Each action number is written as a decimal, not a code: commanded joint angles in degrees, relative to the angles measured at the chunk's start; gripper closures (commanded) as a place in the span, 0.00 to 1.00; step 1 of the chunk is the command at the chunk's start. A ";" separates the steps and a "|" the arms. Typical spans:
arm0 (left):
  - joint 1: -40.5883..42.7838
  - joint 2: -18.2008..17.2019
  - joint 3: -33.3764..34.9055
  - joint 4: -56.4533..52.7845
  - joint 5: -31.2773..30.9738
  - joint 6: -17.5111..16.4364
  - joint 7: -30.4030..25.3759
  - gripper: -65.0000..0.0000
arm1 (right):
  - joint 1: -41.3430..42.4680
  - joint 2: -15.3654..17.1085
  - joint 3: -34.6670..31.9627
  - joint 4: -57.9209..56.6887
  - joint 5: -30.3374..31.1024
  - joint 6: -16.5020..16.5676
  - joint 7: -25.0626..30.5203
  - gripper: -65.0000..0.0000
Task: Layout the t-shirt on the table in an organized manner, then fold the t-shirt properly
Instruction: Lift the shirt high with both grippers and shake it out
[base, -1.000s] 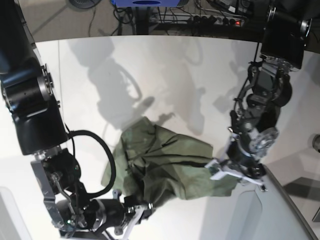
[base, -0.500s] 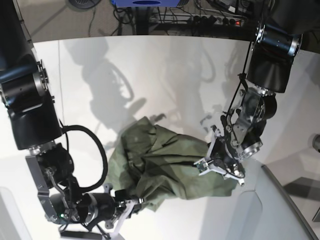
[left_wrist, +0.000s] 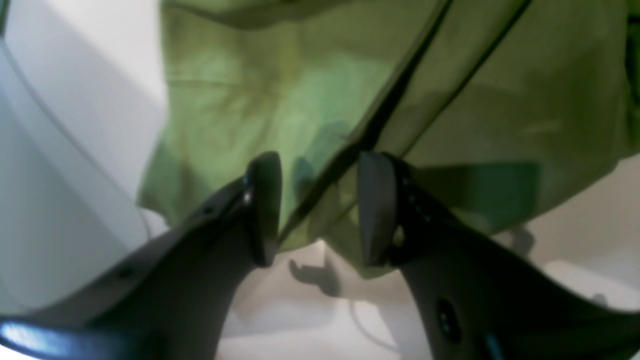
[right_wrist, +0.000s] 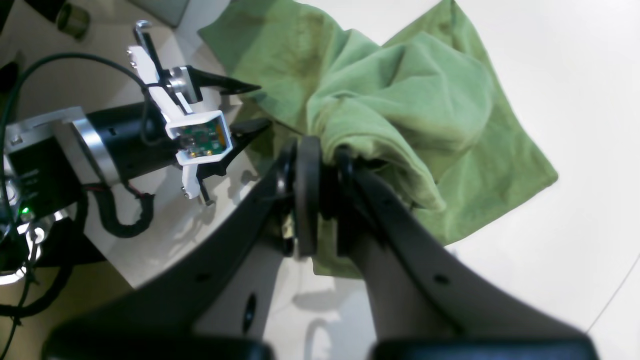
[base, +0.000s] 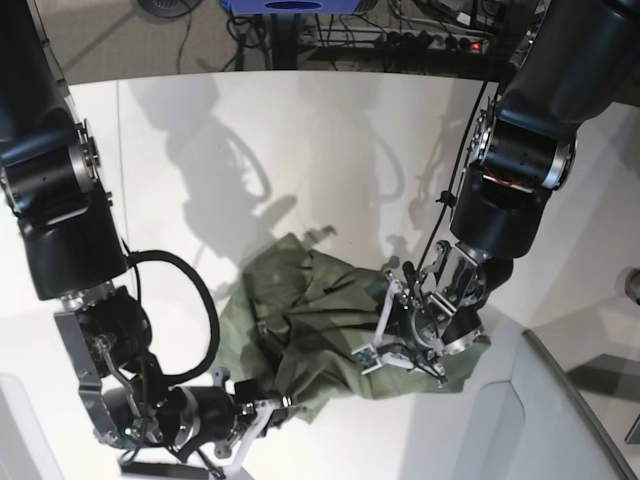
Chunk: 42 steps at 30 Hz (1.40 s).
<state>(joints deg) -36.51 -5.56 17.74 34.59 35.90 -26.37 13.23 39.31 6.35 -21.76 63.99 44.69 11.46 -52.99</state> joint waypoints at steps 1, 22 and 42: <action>-2.30 0.24 -0.11 -0.08 -0.34 0.66 -2.73 0.61 | 2.23 0.02 0.26 0.94 0.81 0.27 1.17 0.97; -9.95 2.53 -0.64 -18.11 -0.34 6.02 -12.93 0.63 | 2.14 0.02 0.35 0.94 0.81 0.27 1.26 0.97; -10.92 2.27 -0.37 -19.86 -0.25 7.16 -15.30 1.00 | 1.44 -0.06 0.35 1.02 0.81 0.45 1.26 0.97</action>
<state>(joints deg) -45.23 -3.20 17.34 13.98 35.94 -19.88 -1.08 38.39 6.39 -21.76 63.99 44.75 11.53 -52.93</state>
